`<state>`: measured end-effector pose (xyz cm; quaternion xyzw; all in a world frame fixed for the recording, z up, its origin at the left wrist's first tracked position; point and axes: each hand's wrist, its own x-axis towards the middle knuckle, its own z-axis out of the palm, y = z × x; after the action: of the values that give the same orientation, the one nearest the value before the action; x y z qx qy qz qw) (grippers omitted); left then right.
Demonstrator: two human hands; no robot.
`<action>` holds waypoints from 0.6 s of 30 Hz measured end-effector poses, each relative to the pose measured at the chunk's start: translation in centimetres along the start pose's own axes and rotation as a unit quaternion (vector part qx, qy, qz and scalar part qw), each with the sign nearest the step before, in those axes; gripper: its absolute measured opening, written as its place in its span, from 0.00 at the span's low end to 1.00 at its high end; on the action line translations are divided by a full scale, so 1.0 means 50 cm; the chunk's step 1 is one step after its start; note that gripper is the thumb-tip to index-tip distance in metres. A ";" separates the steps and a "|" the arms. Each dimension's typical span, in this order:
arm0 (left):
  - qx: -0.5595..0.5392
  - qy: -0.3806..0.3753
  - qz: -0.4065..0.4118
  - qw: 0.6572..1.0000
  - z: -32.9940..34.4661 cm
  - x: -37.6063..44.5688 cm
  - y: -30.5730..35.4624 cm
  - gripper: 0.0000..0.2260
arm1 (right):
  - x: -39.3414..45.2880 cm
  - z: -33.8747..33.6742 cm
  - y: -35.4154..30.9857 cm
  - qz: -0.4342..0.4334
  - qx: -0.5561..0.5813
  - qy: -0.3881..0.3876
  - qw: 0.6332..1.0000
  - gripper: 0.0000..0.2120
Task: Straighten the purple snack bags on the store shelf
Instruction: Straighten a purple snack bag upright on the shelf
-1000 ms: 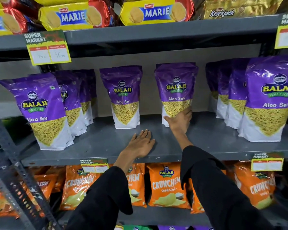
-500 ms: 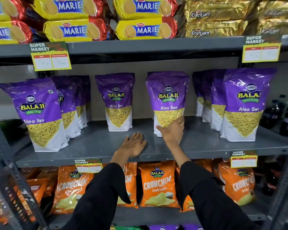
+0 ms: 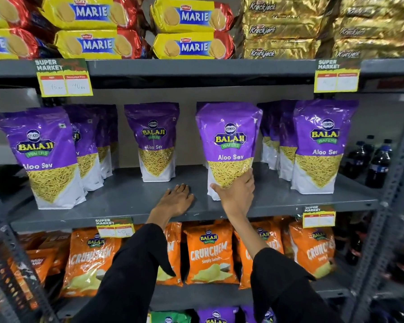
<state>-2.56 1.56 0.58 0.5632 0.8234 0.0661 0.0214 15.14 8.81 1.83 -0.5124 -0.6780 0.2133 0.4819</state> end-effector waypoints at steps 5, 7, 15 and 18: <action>-0.002 0.003 -0.002 1.000 0.000 0.001 -0.001 0.29 | -0.011 -0.003 0.005 0.002 -0.004 0.024 1.000 0.61; -0.002 0.006 0.000 1.000 0.001 0.000 -0.001 0.28 | -0.011 -0.003 0.004 0.004 -0.004 0.029 1.000 0.61; 0.003 0.018 0.009 1.000 0.001 -0.005 0.001 0.27 | -0.015 0.007 0.006 -0.001 -0.009 0.048 0.999 0.59; 0.006 0.018 0.011 1.000 0.001 -0.006 0.002 0.27 | -0.014 0.007 0.007 -0.002 -0.011 0.052 0.999 0.59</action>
<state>-2.35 1.33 0.55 0.5711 0.8177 0.0715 0.0018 15.01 8.38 1.08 -0.5270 -0.6551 0.1779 0.5113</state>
